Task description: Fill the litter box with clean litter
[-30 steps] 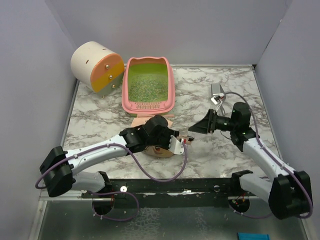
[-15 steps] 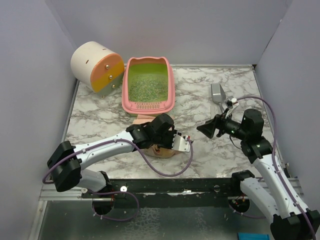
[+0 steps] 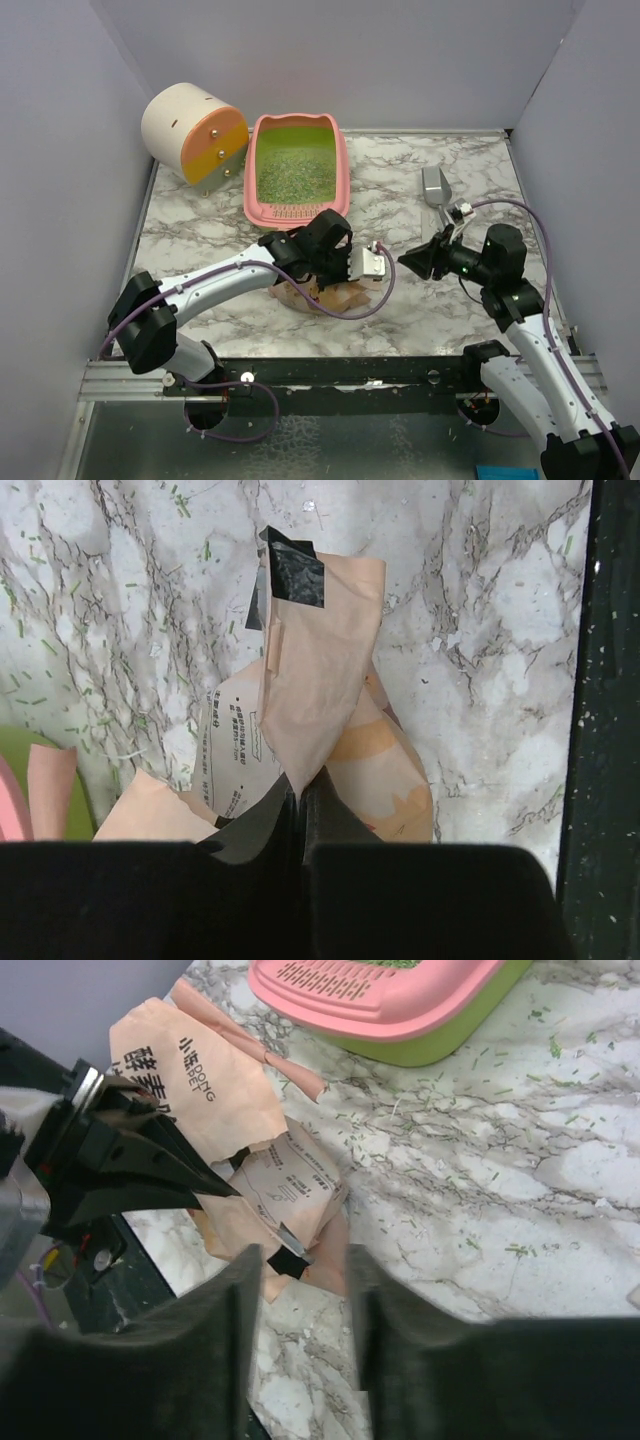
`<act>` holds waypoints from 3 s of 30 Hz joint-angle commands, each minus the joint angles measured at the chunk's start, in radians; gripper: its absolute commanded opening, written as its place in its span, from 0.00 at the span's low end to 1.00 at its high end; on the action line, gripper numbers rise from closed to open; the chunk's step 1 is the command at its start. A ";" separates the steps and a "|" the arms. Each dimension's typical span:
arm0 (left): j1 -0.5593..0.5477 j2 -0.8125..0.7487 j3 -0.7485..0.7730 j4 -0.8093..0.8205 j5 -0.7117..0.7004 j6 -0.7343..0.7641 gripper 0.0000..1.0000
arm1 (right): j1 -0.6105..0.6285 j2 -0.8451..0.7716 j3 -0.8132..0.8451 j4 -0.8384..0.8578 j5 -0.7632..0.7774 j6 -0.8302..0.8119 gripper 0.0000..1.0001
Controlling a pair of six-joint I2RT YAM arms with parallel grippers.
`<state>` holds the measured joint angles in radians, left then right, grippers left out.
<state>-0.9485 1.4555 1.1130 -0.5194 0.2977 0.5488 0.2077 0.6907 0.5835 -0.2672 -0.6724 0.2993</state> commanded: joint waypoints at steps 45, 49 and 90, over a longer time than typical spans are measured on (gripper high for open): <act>0.139 -0.087 0.028 0.194 0.383 -0.368 0.00 | 0.482 0.262 0.166 -0.082 0.226 -0.234 0.57; 0.139 -0.088 0.022 0.208 0.389 -0.379 0.00 | 0.487 0.309 0.176 -0.043 0.236 -0.231 0.57; 0.140 -0.093 -0.037 -0.113 -0.098 -0.163 0.00 | 0.487 0.343 0.179 -0.152 0.352 -0.180 0.01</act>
<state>-0.8177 1.3678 1.0382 -0.5682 0.2829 0.4259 0.6907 1.0615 0.7483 -0.3847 -0.3710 0.0914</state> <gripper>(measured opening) 0.024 0.013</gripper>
